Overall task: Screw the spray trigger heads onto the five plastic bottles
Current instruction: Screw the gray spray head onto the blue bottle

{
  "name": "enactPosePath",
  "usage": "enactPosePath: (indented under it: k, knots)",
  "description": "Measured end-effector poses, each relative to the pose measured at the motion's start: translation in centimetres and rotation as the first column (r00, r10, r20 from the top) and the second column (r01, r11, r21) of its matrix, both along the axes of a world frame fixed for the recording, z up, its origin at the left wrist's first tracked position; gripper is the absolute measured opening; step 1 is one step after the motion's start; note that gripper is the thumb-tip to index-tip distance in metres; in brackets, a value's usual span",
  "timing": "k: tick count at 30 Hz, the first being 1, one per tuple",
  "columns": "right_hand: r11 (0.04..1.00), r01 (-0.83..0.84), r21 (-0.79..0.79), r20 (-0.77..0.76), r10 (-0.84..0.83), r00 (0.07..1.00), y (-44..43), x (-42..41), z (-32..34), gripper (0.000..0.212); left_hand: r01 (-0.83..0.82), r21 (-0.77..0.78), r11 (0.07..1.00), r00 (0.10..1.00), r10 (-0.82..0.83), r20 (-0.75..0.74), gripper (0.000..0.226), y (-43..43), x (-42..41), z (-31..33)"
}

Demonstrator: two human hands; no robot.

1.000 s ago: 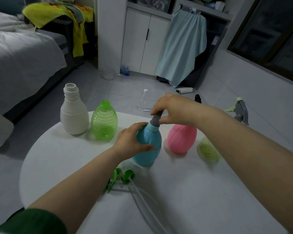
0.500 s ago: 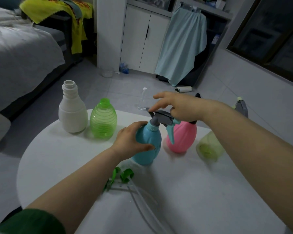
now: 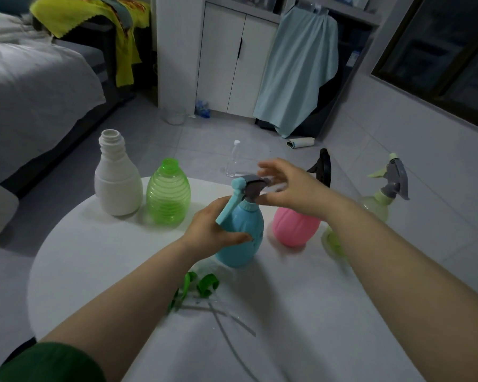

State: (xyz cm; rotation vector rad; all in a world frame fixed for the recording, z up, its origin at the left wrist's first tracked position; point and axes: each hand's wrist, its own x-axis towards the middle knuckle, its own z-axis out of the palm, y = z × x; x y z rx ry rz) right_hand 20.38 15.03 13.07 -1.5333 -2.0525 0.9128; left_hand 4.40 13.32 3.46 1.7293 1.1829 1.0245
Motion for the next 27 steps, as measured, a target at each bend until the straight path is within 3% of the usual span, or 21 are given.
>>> enactPosePath:
  k: [3, 7, 13, 19, 22, 24, 27]
  knots:
    - [0.978, 0.061, -0.198, -0.259, -0.112, 0.959, -1.0, 0.8, -2.9, 0.056, 0.061, -0.048, 0.997, 0.997, -0.059, 0.041, 0.052, 0.4, -0.3, -0.3]
    - [0.984, -0.02, -0.176, -0.495, -0.071, 0.866, -0.9, -0.6, -4.6, 0.031, 0.143, -0.086, 0.986, 0.99, -0.143, 0.01, 0.053, 1.0, -0.5, -0.3]
    - [0.992, 0.049, -0.12, -0.527, -0.106, 0.843, -0.5, -1.3, -5.2, 0.025, 0.13, -0.06, 0.99, 0.99, -0.126, 0.062, 0.069, 1.1, -0.2, -1.0]
    - [0.929, 0.362, 0.081, -0.466, -0.286, 0.838, -1.6, -2.8, -7.0, 0.018, 0.044, -0.029, 0.999, 0.997, -0.042, 0.064, 0.069, 1.1, 0.4, -1.6]
    - [0.891, 0.435, 0.13, -0.48, -0.328, 0.814, -2.0, -3.6, -7.6, 0.021, 0.033, -0.012, 0.999, 0.998, -0.032, 0.045, 0.067, 1.3, 0.4, -1.8]
    - [0.923, 0.377, 0.077, -0.465, -0.301, 0.833, -1.6, -3.0, -6.9, 0.02, 0.033, -0.024, 0.999, 0.999, -0.032, 0.043, 0.068, 1.3, 0.4, -1.7]
    - [0.99, 0.046, -0.131, -0.475, -0.103, 0.874, -0.6, -1.0, -5.0, 0.023, 0.061, -0.024, 0.998, 0.997, -0.06, 0.053, 0.064, 1.4, 0.3, -1.6]
